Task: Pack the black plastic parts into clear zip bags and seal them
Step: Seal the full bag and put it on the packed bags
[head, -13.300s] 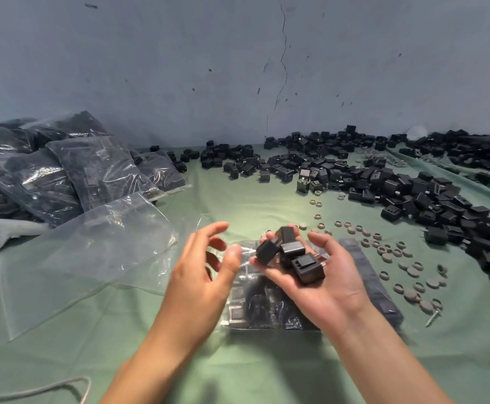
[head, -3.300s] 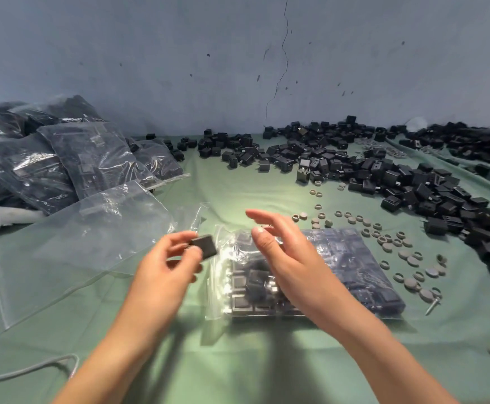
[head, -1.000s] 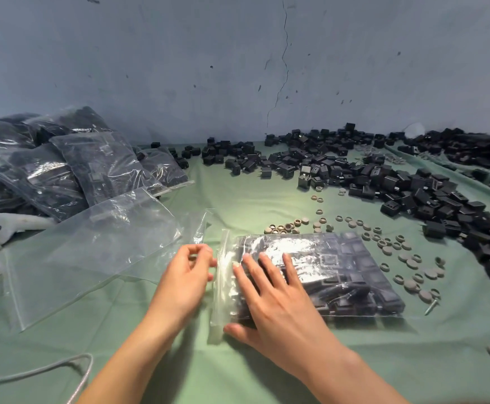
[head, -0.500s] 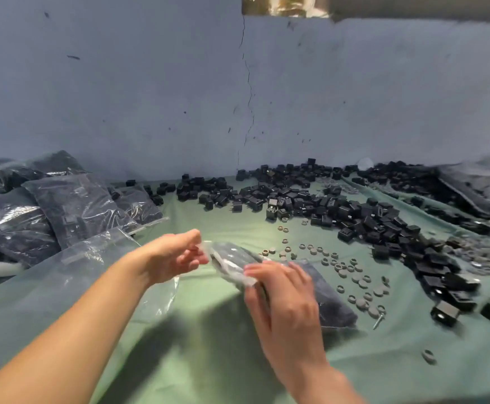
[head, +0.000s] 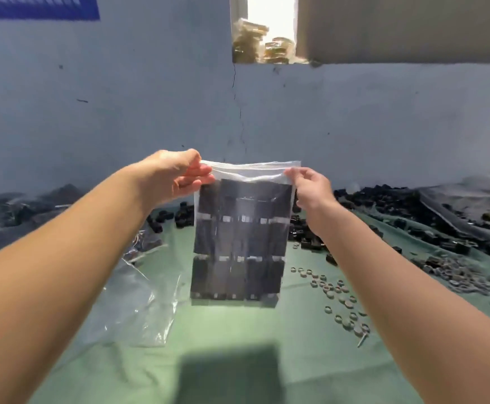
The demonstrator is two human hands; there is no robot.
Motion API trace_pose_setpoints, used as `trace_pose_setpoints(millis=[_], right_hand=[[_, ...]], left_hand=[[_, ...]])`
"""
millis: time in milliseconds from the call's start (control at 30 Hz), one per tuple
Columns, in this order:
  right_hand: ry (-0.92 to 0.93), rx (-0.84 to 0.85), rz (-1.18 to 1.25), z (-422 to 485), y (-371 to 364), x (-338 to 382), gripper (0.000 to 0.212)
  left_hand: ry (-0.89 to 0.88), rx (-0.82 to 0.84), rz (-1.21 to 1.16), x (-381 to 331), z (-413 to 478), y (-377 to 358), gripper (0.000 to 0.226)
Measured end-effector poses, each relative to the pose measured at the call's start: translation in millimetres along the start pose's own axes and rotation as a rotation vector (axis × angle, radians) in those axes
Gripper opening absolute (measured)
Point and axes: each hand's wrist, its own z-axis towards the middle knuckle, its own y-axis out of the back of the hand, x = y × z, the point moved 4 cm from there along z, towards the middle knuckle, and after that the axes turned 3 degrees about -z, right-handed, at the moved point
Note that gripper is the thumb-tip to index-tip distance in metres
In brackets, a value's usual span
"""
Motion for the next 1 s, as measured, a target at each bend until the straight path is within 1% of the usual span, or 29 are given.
trace_pose_setpoints(millis=[67,133,167,233,300,367,400,433,500,600,667,700,733,767,800,833,867,900,933,1000], right_hand=[[0.111,-0.04,0.033,-1,6,12,0.02],[0.196,0.028,-0.008,-15,11,4,0.017],[0.2,0.084,-0.039,-25,12,-12,0.016],[0.097,0.176,-0.112,-48,13,-65,0.018],[-0.093,0.237,-0.204,-73,13,-131,0.02],[-0.225,0.274,-0.292,-95,16,-188,0.021],[-0.247,0.279,-0.323,-102,17,-205,0.023],[-0.247,0.283,-0.354,-105,19,-215,0.024],[-0.243,0.319,-0.421,-108,22,-218,0.023],[-0.312,0.356,-0.399,-116,29,-215,0.014],[-0.29,0.239,-0.475,-124,37,-205,0.009],[-0.273,0.205,-0.474,-130,35,-199,0.006],[-0.304,0.241,-0.398,-139,26,-194,0.011],[-0.393,0.336,-0.26,-151,10,-192,0.016],[-0.51,0.47,-0.125,-166,-11,-190,0.02],[-0.61,0.59,-0.037,-182,-30,-189,0.021],[-0.681,0.672,0.014,-194,-48,-189,0.022],[-0.725,0.7,0.069,-201,-63,-191,0.023],[-0.759,0.671,0.144,-204,-76,-192,0.025],[-0.824,0.504,0.327,-201,-92,-194,0.029]], left_hand=[[-0.104,-0.049,-0.057,2,-6,4,0.018],[-0.138,-0.064,-0.051,30,-21,8,0.026],[-0.121,-0.069,-0.038,54,-30,11,0.029],[-0.022,-0.07,0.021,119,-49,14,0.032],[0.139,-0.081,0.053,187,-70,11,0.031],[0.285,-0.079,-0.004,241,-89,8,0.028],[0.331,-0.065,-0.046,259,-95,7,0.028],[0.359,-0.047,-0.072,270,-101,8,0.028],[0.385,-0.009,-0.051,281,-107,13,0.028],[0.423,0.033,-0.013,284,-110,19,0.031],[0.437,0.014,-0.025,284,-109,20,0.031],[0.439,0.005,-0.015,284,-108,19,0.031],[0.44,0.001,0.0,285,-107,19,0.031],[0.438,0.003,0.013,285,-107,19,0.031],[0.433,0.007,0.026,286,-106,19,0.031],[0.427,0.01,0.036,286,-107,20,0.031],[0.418,0.015,0.04,287,-107,20,0.032],[0.413,0.025,0.035,287,-108,20,0.032],[0.411,0.041,0.026,287,-108,20,0.032],[0.416,0.076,0.016,288,-108,20,0.032]])
